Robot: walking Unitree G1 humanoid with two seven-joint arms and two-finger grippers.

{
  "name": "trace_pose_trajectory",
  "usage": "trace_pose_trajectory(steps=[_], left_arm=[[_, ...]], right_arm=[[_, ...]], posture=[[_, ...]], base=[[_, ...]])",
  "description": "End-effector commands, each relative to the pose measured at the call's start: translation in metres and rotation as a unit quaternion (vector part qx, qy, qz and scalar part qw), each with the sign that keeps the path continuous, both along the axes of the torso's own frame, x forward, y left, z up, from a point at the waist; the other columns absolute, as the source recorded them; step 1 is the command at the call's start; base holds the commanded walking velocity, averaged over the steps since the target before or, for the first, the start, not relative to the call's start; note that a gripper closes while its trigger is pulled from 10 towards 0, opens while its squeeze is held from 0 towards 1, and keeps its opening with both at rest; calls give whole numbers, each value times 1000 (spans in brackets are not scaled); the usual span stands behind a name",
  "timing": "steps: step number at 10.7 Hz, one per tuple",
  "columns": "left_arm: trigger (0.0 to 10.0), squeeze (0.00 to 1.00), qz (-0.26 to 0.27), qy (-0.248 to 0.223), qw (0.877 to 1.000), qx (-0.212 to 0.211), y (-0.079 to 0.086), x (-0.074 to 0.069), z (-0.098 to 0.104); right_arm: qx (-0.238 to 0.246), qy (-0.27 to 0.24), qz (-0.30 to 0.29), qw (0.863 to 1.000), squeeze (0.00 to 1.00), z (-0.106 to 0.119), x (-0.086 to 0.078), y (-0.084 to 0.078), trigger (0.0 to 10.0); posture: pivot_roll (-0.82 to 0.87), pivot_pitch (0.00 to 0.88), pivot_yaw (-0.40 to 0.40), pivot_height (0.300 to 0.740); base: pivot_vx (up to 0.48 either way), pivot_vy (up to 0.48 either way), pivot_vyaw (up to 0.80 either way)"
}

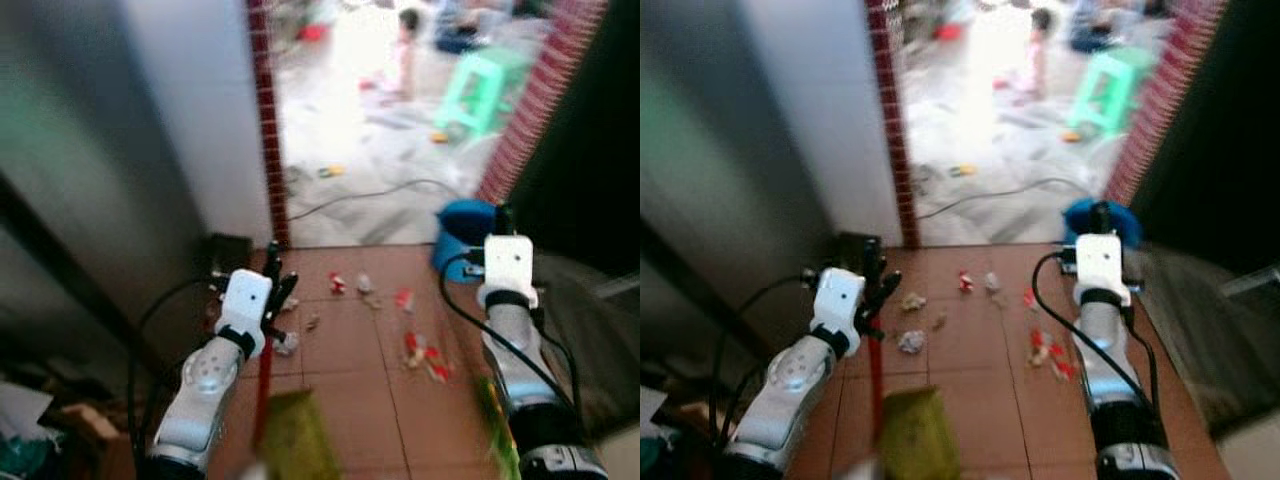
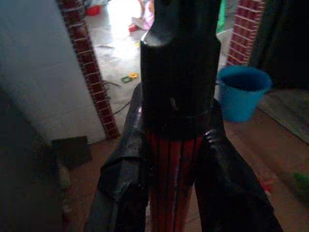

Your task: Sweep floor

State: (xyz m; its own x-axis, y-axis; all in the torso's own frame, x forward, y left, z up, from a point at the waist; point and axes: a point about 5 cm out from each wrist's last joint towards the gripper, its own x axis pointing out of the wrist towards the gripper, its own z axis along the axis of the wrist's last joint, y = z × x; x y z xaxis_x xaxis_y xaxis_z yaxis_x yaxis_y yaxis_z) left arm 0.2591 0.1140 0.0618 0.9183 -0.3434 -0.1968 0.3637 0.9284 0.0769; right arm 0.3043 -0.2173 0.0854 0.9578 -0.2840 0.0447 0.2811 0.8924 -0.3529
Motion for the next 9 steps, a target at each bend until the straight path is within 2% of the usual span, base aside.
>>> trace_pose_trajectory(steps=[1,2,3,8,9], left_arm=[[10000,0,9,-29,999,9,6,6,12],[10000,0,14,-34,999,17,6,7,13],[10000,0,27,-28,999,27,8,8,12],[10000,0,28,-33,999,14,8,10,16],[10000,0,49,-46,998,9,11,11,21]], right_arm=[[-4,-23,15,1000,0,10,6,8,10000],[-3,-21,17,1000,0,9,7,10,10000],[-2,-20,18,1000,0,8,7,11,10000],[1,-21,24,1000,0,10,14,15,10000],[7,-12,34,999,0,8,15,18,10000]], posture=[[-10,0,5,740],[-3,0,0,740],[0,0,-4,740],[26,0,-5,740],[37,0,-18,740]], base=[[416,0,0],[416,0,0],[262,-401,0],[0,-443,0],[0,0,0]])
